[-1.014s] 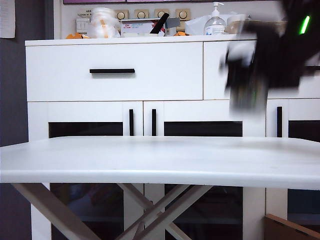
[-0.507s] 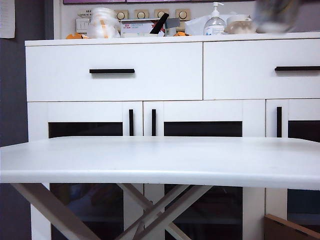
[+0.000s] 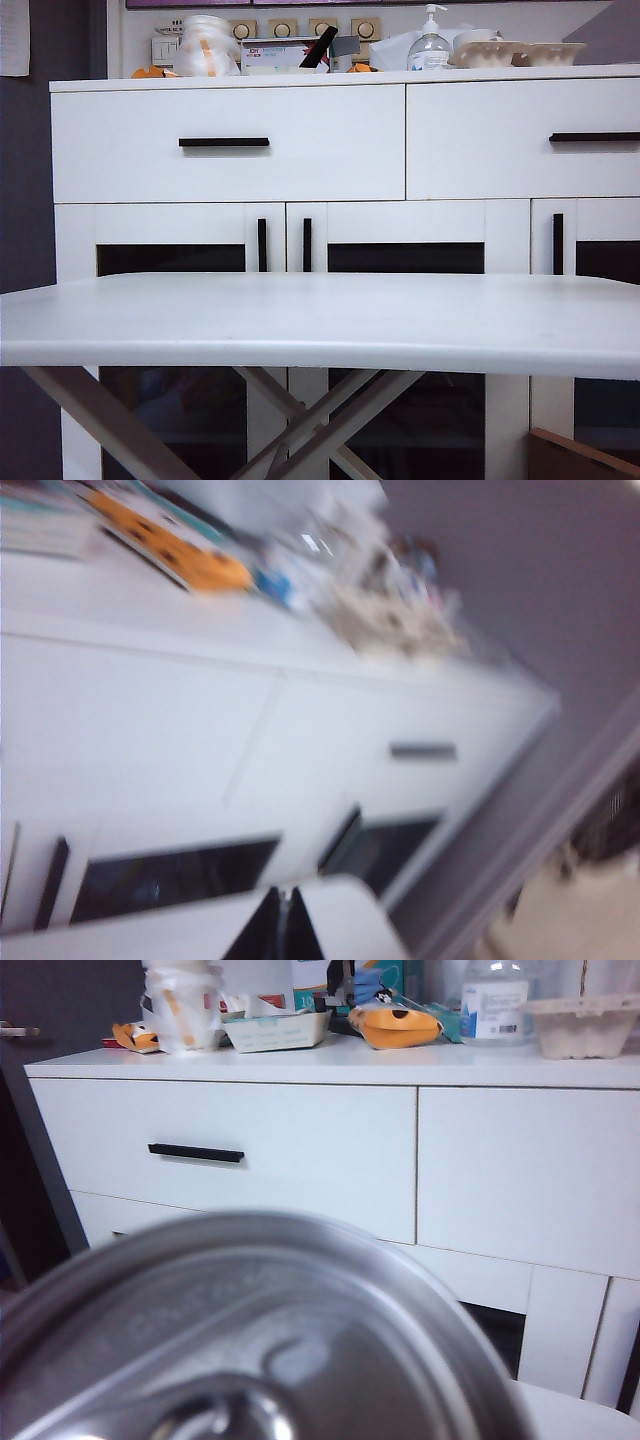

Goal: Pick up a can of beer from the white table, open the left drawer, place the beer inside the drawer, and finally close the drawer.

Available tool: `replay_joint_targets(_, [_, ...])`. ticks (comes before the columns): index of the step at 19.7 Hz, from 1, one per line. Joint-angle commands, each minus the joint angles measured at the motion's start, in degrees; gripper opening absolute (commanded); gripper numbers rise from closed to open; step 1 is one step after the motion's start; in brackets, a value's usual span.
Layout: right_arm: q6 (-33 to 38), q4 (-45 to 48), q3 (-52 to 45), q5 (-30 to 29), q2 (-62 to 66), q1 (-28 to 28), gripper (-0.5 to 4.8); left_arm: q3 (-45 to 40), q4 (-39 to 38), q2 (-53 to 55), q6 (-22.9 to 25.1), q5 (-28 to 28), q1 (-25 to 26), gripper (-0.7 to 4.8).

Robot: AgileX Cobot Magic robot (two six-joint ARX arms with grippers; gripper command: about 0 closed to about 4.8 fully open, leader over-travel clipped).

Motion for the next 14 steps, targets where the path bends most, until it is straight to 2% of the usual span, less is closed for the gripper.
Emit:
replay_joint_targets(1, [-0.2,1.8,1.0,-0.2,-0.2,0.1,1.65,-3.5,10.7,-0.2,-6.9,-0.1,2.5,-0.06])
replay_joint_targets(6, [-0.2,1.6,1.0,-0.3,-0.2,0.1,1.65,-12.7,23.6,0.3,-15.2,-4.7,3.3,-0.06])
replay_joint_targets(9, [-0.2,1.6,1.0,-0.8,-0.2,0.1,1.65,-16.9,33.6,3.0,-25.9,-7.3,4.2,-0.06])
replay_joint_targets(12, [-0.2,1.6,1.0,-1.8,-0.2,0.1,1.65,-17.1,40.5,7.4,-34.4,-8.8,4.5,-0.06])
replay_joint_targets(14, [-0.2,1.6,1.0,-3.7,-0.2,0.1,1.65,-17.1,44.2,11.1,-41.4,-12.4,4.5,-0.06])
